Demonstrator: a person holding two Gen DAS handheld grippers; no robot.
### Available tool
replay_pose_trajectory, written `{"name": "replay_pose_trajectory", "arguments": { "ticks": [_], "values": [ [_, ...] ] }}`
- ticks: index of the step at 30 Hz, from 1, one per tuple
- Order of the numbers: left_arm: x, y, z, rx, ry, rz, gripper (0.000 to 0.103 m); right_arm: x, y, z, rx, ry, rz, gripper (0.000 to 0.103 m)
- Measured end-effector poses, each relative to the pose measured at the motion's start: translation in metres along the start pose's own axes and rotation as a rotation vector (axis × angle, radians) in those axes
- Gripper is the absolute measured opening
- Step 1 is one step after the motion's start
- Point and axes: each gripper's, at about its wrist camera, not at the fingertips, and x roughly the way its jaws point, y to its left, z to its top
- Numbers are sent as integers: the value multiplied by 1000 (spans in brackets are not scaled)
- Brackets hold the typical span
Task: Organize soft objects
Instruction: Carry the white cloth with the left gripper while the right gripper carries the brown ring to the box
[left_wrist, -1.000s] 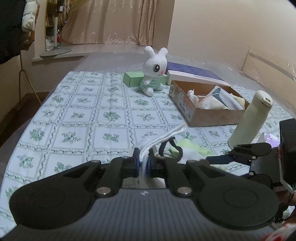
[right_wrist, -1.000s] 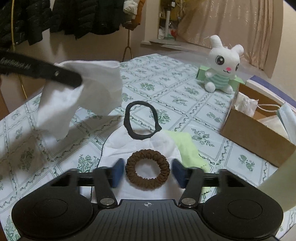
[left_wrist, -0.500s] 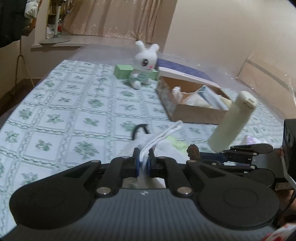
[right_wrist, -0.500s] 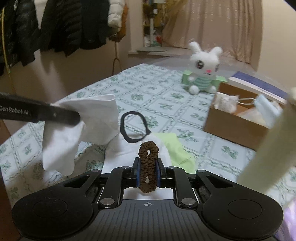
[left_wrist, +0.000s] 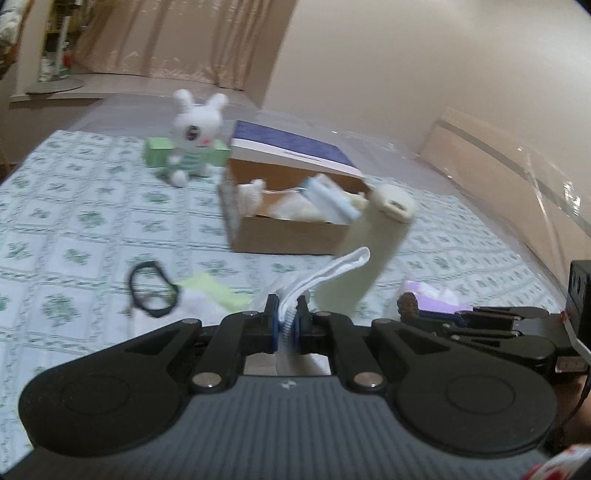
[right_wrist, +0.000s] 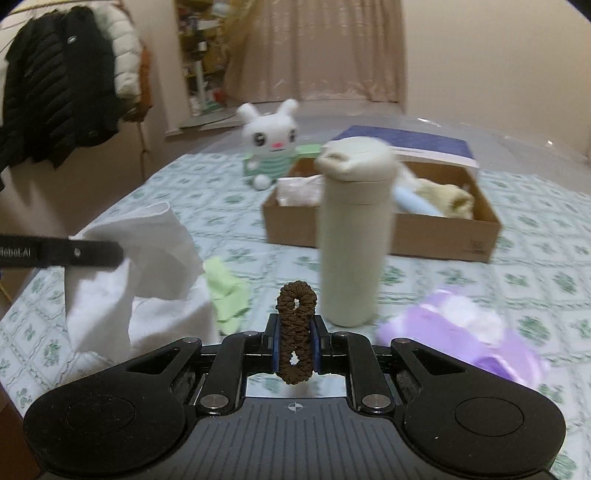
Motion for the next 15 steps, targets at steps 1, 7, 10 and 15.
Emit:
{"name": "replay_pose_trajectory", "arguments": {
  "ticks": [1,7,10,15],
  "values": [
    [3,-5,0,3,3,-8,7,-5,-4,0,2,-2,-5,16],
    [14,-26,-1,22,19,-30,7,-23,-21,3,1,-14,-15,16],
    [17,-25,3,34,24,-14,7,-26,-32,4,5,-14,-20,16],
    [21,-9,19,66,30,30,7,-32,-60,8,18,-21,-56,16]
  ]
}}
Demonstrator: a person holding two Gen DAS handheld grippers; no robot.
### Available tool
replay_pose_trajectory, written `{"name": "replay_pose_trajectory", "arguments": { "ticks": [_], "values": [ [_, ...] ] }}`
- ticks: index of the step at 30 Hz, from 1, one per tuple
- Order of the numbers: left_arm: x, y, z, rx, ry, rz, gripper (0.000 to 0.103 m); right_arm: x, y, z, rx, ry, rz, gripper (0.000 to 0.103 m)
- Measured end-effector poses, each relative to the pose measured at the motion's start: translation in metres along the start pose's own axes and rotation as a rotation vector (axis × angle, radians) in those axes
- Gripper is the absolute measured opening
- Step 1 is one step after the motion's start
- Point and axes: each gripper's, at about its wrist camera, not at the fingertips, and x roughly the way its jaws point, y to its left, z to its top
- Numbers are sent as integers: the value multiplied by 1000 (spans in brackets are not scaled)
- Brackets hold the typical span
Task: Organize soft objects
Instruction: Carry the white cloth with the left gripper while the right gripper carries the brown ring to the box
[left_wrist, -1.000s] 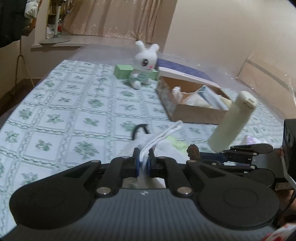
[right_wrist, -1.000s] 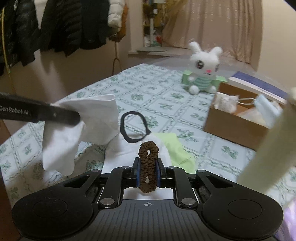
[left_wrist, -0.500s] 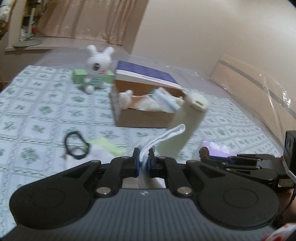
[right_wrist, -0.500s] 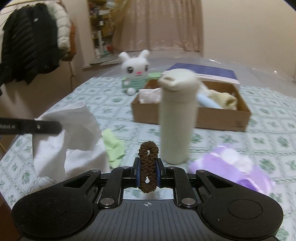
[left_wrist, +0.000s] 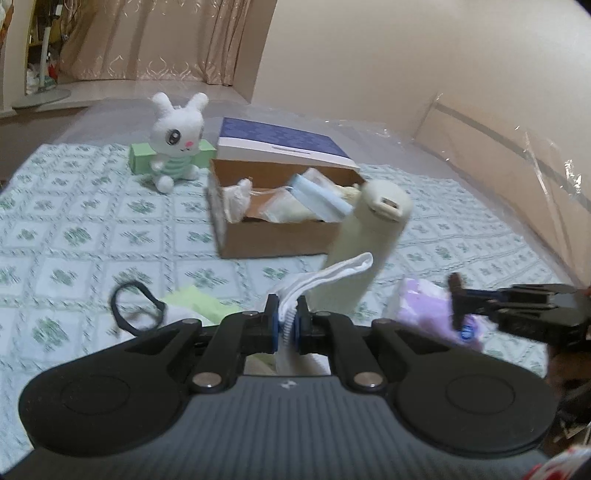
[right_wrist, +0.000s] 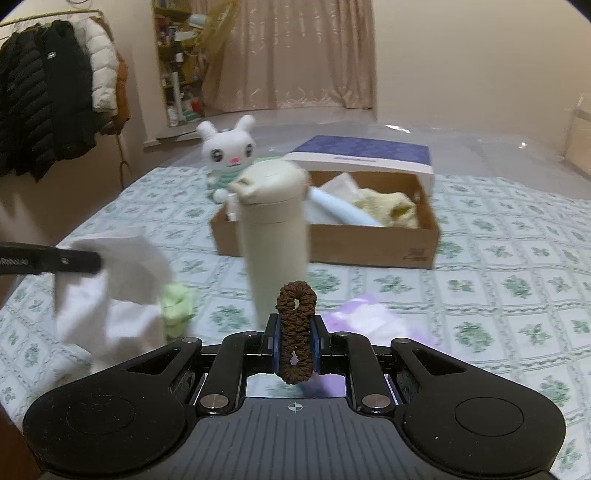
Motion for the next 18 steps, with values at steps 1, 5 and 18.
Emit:
{"name": "replay_pose_trajectory", "arguments": {
  "ticks": [1,5,18],
  "values": [
    [1,4,4,7,0,9,7,-1,-7,1,6,-1,-7,16],
    [9,18,21,27,1,26,7,0,-35,9,36,1,-28,16],
    [62,23,82,64,10,-31,7,31,-88,61,36,10,59,16]
  ]
}}
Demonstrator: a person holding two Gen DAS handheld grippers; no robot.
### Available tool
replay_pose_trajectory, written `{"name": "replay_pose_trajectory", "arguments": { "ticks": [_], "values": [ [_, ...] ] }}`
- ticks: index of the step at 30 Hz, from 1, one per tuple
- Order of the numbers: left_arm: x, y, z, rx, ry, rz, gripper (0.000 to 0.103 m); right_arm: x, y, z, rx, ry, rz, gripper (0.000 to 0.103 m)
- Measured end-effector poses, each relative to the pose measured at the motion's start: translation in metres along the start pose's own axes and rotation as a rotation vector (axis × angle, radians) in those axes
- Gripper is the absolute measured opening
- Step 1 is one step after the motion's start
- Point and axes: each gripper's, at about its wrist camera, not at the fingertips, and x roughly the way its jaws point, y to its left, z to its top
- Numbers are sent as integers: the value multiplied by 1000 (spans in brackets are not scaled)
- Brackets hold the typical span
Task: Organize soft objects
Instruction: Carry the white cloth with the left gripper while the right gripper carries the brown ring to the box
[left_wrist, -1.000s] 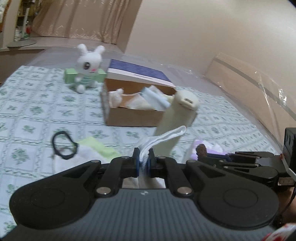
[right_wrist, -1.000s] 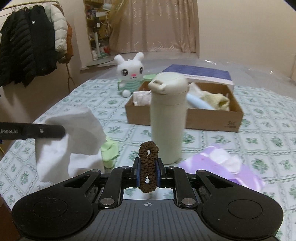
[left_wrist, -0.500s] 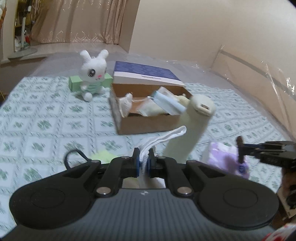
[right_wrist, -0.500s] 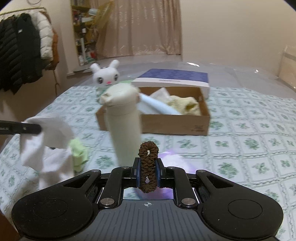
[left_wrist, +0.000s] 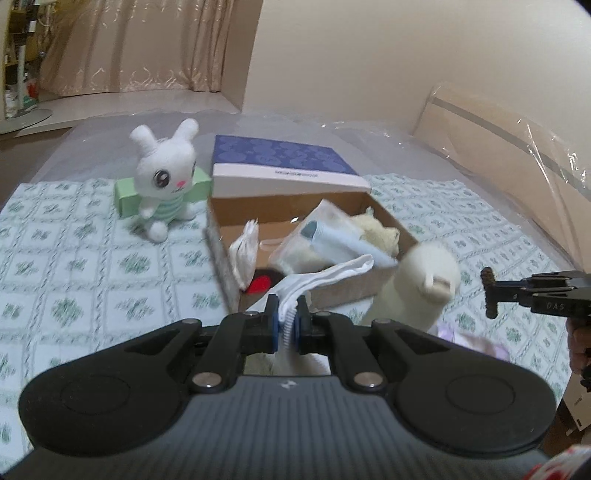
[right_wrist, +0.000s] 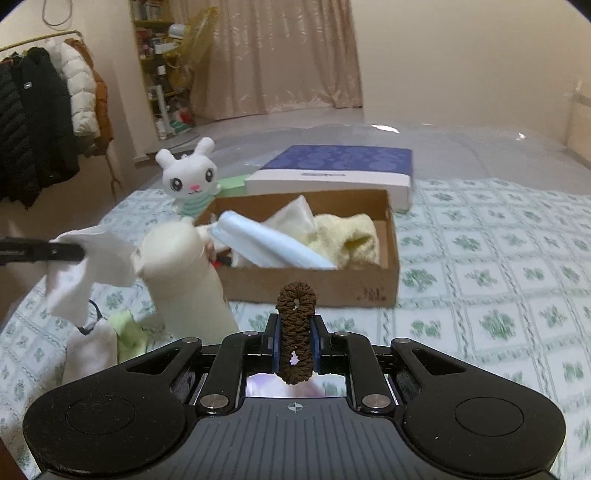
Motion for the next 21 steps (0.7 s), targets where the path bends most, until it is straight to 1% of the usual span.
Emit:
{"name": "replay_pose_trajectory", "arguments": {
  "ticks": [8,11,16,21],
  "values": [
    [47,-3,59,16,-10,-35,7,40,-25,56,-30,30,90,16],
    [68,-5,77,28,-15,-17,7,59,-27,78,-49,33,109,16],
    [102,-1,97,4,-30,11,7,93,-24,105,-96,35,78,16],
    [141,0,101,7,-19,55,7,126,-23,120,-116,37,64,16]
  ]
}}
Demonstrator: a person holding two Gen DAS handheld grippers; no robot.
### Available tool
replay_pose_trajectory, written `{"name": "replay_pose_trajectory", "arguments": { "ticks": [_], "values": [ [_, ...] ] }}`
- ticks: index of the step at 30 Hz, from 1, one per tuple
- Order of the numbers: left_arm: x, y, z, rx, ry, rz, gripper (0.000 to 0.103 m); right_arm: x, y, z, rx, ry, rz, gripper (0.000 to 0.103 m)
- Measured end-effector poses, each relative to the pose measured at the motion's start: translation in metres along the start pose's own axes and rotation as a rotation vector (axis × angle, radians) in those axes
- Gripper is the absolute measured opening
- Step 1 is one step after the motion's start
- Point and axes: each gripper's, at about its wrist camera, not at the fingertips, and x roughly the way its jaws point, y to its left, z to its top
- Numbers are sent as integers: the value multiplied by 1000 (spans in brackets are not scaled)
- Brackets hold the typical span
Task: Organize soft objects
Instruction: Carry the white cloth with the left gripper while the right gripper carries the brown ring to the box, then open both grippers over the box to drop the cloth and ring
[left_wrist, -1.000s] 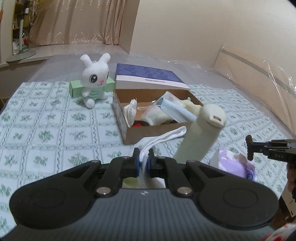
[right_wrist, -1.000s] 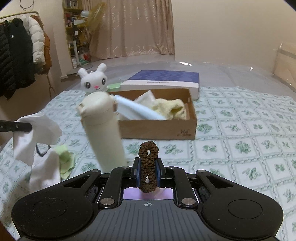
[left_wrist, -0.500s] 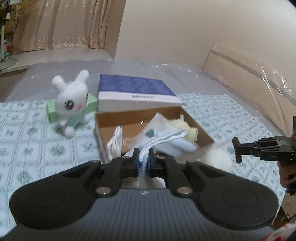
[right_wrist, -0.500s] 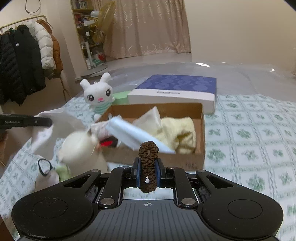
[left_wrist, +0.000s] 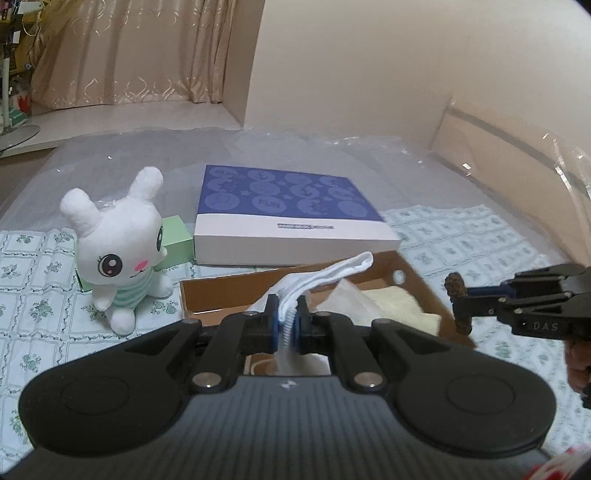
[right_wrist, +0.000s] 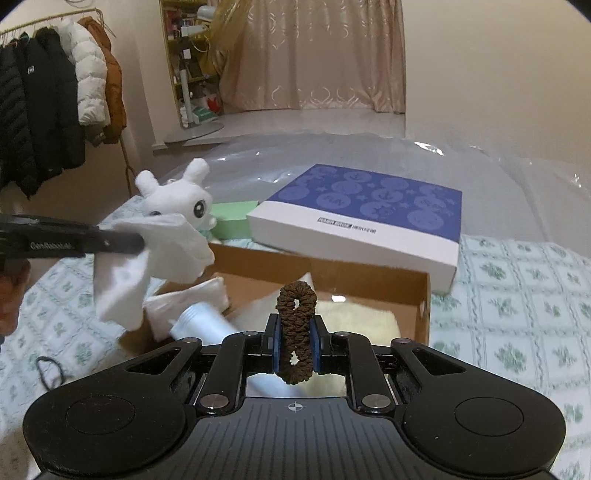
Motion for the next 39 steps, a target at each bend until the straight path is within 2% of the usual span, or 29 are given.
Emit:
{"name": "replay_pose_trajectory", "arguments": {
  "ticks": [7,19,24,27,29,31,33,35,37,39],
  "values": [
    [43,-2,-10,14,50,29,7,40,0,5,-11,28,-1,16],
    [84,0,-26,54,140,73,7,83,-10,-8,-6,108,-14,16],
    [98,1,-34,65,189,70,8,100,-19,-17,5,155,-21,16],
    [102,-1,-37,78,207,58,13,112,-24,-26,-1,195,-17,16],
    [101,-2,-38,91,210,62,30,114,-26,-29,8,192,-14,16],
    [98,-2,-38,98,202,57,40,111,-29,-28,31,176,-1,17],
    [92,-1,-38,94,192,55,46,105,-31,-26,51,157,26,26],
    [84,1,-36,83,181,50,53,97,-33,-23,71,137,48,46],
    [72,5,-33,61,158,34,57,87,-33,-20,81,114,51,51],
    [60,8,-29,47,141,27,57,76,-31,-17,83,94,42,51]
  ]
}}
